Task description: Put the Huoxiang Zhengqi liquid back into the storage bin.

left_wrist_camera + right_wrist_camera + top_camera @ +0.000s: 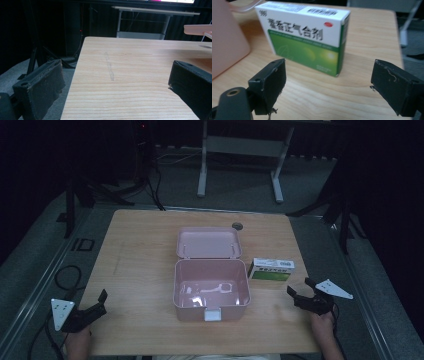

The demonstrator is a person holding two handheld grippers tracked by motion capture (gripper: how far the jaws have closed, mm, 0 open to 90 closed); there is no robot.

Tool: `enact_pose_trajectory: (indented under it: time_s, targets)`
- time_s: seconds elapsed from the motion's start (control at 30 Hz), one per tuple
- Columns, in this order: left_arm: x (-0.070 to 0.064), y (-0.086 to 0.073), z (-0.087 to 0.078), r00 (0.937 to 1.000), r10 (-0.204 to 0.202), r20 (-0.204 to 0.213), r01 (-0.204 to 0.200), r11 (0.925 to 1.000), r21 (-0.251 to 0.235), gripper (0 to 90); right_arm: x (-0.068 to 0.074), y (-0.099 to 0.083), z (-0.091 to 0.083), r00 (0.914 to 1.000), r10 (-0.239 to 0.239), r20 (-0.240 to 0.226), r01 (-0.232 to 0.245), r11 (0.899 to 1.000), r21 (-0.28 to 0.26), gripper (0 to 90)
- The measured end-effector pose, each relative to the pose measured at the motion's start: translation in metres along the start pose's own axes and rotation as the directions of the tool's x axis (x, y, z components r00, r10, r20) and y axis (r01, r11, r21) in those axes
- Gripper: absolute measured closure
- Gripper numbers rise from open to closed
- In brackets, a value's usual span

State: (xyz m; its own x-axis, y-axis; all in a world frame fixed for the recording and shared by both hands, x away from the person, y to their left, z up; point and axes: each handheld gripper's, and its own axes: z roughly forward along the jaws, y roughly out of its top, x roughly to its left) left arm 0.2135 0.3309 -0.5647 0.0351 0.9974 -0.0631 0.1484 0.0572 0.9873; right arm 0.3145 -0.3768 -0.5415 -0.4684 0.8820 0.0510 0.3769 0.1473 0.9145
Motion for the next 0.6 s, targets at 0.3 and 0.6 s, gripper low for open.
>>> enact_pose_trajectory:
  time_s: [0.3, 0.6]
  targets:
    - [0.000, 0.000, 0.000, 1.0000, -0.005, -0.001, 0.005, 1.0000, -0.002, 0.2, 0.007, 0.000, 0.008, 0.9956, -0.044, 0.083, 0.036, 0.994, 0.099, 12.6]
    - [0.000, 0.000, 0.000, 1.0000, -0.007, -0.002, 0.007, 1.0000, 0.000, 0.2, 0.001, 0.014, 0.013, 0.9903, 0.027, 0.137, -0.061, 0.965, 0.255, 12.2]
